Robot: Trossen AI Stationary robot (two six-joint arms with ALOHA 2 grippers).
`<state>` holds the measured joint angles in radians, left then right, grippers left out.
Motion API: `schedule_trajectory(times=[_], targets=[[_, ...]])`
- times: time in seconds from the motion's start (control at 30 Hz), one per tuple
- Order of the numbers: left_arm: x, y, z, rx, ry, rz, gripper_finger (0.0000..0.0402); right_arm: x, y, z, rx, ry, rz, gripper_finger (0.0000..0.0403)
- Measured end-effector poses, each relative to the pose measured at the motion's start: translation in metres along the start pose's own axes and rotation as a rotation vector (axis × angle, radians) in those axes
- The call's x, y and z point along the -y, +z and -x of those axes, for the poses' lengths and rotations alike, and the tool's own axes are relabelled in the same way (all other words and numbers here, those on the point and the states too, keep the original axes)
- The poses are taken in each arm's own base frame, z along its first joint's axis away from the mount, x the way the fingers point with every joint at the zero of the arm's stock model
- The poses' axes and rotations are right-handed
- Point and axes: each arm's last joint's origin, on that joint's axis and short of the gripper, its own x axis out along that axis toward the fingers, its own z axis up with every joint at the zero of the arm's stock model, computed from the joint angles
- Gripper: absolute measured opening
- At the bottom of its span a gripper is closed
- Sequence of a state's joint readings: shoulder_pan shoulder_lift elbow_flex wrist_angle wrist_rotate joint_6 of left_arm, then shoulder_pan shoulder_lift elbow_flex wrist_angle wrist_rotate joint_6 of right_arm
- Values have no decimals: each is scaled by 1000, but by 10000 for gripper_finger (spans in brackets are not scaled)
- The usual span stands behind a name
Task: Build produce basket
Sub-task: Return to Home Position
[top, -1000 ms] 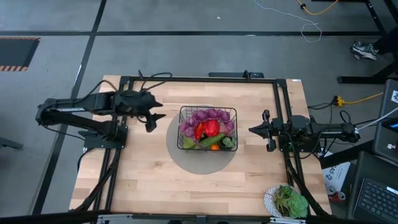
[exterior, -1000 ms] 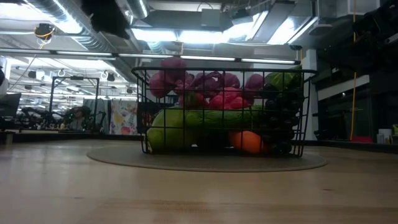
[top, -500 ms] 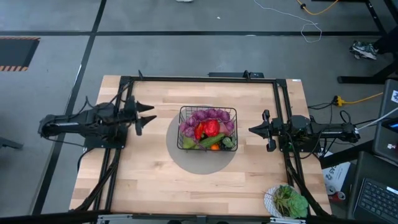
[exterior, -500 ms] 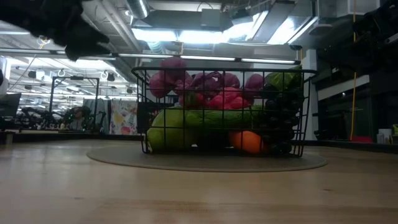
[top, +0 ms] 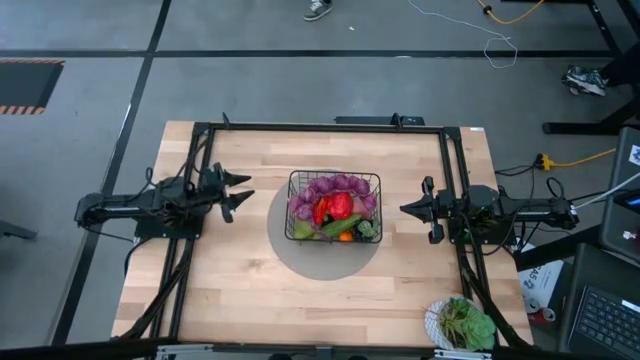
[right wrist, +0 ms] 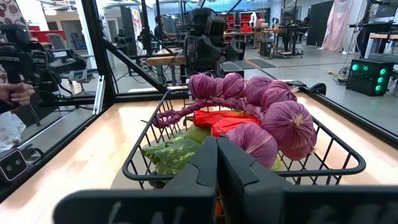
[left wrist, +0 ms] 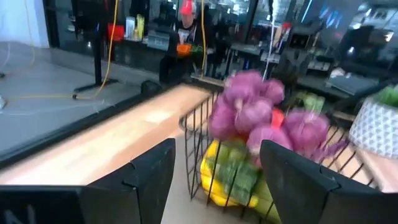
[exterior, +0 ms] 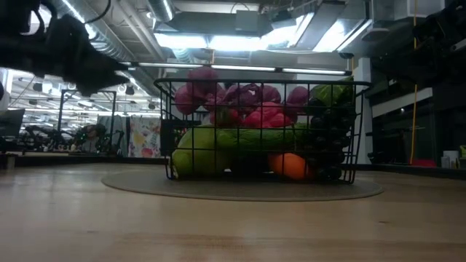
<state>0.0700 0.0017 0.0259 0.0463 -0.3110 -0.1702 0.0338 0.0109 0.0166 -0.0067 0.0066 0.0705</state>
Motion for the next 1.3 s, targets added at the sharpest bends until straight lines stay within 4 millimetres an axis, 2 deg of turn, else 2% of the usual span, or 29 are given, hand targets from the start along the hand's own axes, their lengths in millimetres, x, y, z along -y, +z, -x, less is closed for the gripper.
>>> schedule_trajectory(times=[0.33, 0.47, 1.3], targets=[[3, -8, -1, -53, -145, -81, 230, 0, 0, 0, 0, 0, 0, 3], [3, -9, -2, -55, -141, -140, 230, 0, 0, 0, 0, 0, 0, 3], [3, -9, -1, -56, -140, -138, 230, 0, 0, 0, 0, 0, 0, 3]])
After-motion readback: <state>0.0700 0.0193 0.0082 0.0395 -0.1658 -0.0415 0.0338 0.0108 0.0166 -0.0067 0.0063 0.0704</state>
